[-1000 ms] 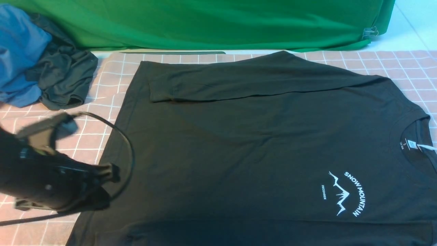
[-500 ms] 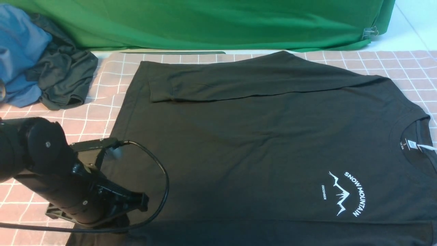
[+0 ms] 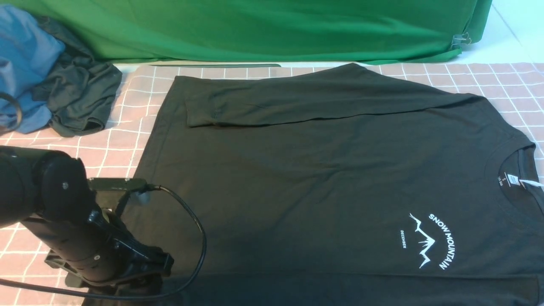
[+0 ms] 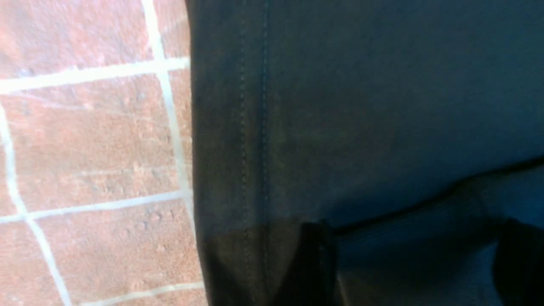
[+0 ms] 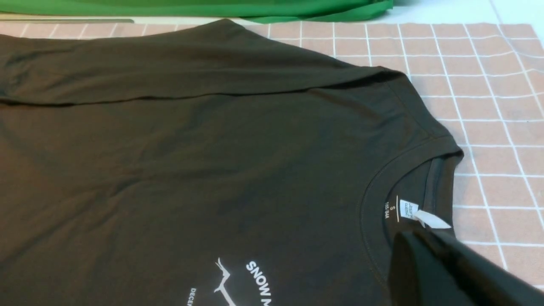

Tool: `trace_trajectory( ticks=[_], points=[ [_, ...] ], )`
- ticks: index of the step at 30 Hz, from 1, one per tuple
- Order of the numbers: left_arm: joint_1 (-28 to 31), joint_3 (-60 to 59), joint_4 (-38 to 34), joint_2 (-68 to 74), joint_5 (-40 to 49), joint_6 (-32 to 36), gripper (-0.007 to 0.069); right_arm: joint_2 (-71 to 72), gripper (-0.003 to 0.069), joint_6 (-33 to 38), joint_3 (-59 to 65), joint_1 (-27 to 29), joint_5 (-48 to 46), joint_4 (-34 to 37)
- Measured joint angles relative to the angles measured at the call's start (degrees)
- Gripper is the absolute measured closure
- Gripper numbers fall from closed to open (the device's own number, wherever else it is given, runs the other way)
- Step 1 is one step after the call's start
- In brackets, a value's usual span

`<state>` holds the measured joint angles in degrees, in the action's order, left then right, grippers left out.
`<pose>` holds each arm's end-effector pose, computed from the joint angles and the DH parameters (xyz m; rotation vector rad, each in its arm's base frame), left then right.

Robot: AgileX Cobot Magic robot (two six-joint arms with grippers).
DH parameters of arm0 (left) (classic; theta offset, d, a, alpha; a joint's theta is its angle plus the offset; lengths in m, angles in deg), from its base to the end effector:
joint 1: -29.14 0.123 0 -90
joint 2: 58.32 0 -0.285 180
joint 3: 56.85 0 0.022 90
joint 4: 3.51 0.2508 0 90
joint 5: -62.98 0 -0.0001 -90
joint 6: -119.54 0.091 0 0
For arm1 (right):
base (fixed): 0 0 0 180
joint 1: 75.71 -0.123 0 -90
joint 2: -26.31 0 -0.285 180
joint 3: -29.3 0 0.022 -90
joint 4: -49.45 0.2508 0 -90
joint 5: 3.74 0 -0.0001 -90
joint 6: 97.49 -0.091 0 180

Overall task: Fold a long-sleeved shirt over a pink coffee tablecloth.
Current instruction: 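Grasp the left edge of the dark T-shirt lying flat on the table, then fold the left side of the black T-shirt inward over its body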

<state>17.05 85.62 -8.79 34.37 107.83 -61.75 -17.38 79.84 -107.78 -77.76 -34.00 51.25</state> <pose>0.2207 -0.0533 0.1721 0.1927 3.0558 -0.1185 0.1240 0.0059 0.3155 0.0288 2.0403 0.0848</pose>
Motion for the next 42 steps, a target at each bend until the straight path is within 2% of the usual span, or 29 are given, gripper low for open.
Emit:
trace_trajectory(
  ticks=[2,7,10,12,13,14,15,16,17,19,28,36,42],
  points=[
    [0.0,0.0,0.0,1.4,0.3,0.0,0.0048,0.0,0.0620,0.0,0.0,0.0,0.5,0.0],
    [0.0,0.4,0.0,3.6,0.6,0.1,0.0056,0.0,0.0620,0.0,0.0,0.0,1.5,0.0],
    [0.0,0.7,0.2,4.2,0.7,0.2,0.0096,0.0,0.0618,0.0,0.0,0.0,1.8,0.0],
    [0.0,0.9,0.2,4.3,1.1,0.8,0.0181,0.0,0.0617,0.0,0.0,0.0,1.8,0.0],
    [0.0,1.0,-0.3,4.5,1.5,1.3,0.0255,0.0,0.0617,0.0,0.0,0.0,1.8,0.0],
    [0.0,1.1,-0.5,4.5,1.5,1.7,0.0266,0.0,0.0617,0.0,0.0,0.0,1.8,0.0],
    [-0.2,1.3,-1.4,4.7,2.5,2.0,0.0385,0.0,0.0616,0.0,0.0,0.0,1.9,0.0],
    [-0.2,1.4,-1.5,4.7,2.9,2.0,0.0412,0.0,0.0616,0.0,0.0,0.0,1.9,0.0],
    [-0.3,1.8,-1.3,4.7,4.6,2.1,0.0505,0.0,0.0616,0.1,0.0,0.0,1.9,0.0],
    [-0.4,2.5,-0.8,4.9,7.3,2.1,0.0566,0.0,0.0616,0.1,0.0,0.0,1.9,0.0],
    [-0.4,5.7,-0.9,0.8,15.2,1.7,0.0578,0.0,0.0615,0.1,0.0,0.0,2.1,0.0],
    [-0.4,14.2,-0.1,-2.9,14.3,1.7,0.0578,0.0,0.0614,0.0,0.0,0.0,2.3,0.0],
    [-0.4,25.1,0.7,-1.1,14.3,1.3,0.0578,0.0,0.0614,-0.1,0.0,0.0,2.6,0.0]
  ],
)
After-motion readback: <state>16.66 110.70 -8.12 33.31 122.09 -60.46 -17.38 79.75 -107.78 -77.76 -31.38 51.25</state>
